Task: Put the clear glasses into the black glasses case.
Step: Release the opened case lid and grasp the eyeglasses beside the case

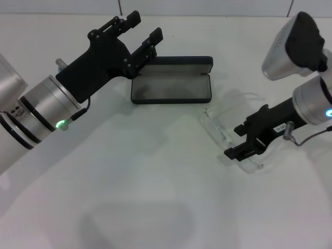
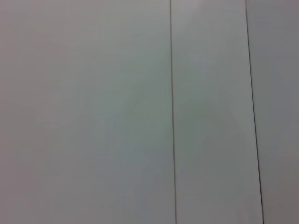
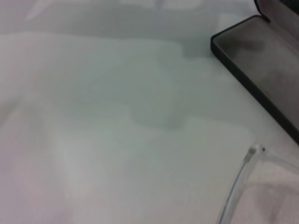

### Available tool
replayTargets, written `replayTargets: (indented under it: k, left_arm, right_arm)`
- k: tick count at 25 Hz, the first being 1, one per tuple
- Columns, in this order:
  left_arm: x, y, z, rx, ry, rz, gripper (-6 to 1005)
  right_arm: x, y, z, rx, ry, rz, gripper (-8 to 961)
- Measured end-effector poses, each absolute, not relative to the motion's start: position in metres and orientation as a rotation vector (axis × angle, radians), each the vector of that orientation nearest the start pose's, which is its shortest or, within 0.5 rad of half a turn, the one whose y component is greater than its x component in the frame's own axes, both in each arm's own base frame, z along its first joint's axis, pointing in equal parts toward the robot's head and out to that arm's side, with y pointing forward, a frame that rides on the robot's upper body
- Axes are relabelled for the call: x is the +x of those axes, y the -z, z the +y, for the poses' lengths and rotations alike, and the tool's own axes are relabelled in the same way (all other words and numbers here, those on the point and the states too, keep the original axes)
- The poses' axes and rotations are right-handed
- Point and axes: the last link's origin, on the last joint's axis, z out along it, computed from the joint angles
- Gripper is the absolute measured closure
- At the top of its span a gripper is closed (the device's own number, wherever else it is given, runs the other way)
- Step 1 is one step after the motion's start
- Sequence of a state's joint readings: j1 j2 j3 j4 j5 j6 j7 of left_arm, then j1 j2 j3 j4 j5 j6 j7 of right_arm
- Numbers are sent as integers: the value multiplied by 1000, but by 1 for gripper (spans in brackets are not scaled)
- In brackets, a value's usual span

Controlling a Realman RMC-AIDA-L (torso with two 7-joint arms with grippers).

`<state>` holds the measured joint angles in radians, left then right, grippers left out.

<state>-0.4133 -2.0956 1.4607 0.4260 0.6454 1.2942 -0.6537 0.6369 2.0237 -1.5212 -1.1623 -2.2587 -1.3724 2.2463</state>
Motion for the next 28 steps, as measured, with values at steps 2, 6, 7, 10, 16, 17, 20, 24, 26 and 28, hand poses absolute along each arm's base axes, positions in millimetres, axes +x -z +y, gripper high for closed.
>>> replayTargets:
  k: [2,6,7,10,16,17,20,24,26,28]
  left_arm:
    - [-233,31,335,-2136,1102,-282,419]
    - [-233,31,335,-2137,1098,-282,419]
    - [-233,32,336,-2137,1096,-283,419]
    - [-233,32,337,-2138,1090,-283,419]
    - [-234,36,338,-2150,1083,-295,420]
    - [-233,36,338,-2152,1082,-296,420]
    - [-233,37,339,-2154,1080,-294,420]
    - [-233,37,339,-2154,1076,-285,420]
    - [-233,37,339,-2154,1075,-285,420]
    - [-233,37,338,-2154,1075,-286,421]
  right_arm:
    - [164,41,359,-2900,289,556,296]
    - [159,49,361,-2917,300,542,310]
    - [159,50,362,-2918,305,543,314]
    - [161,57,363,-2925,336,550,325]
    - [161,59,365,-2924,361,548,347]
    - [162,59,365,-2924,363,549,350]
    - [163,59,365,-2923,368,550,361]
    - [165,57,365,-2923,377,548,444]
    - [167,57,365,-2922,376,545,589]
    - [168,57,365,-2922,374,539,645]
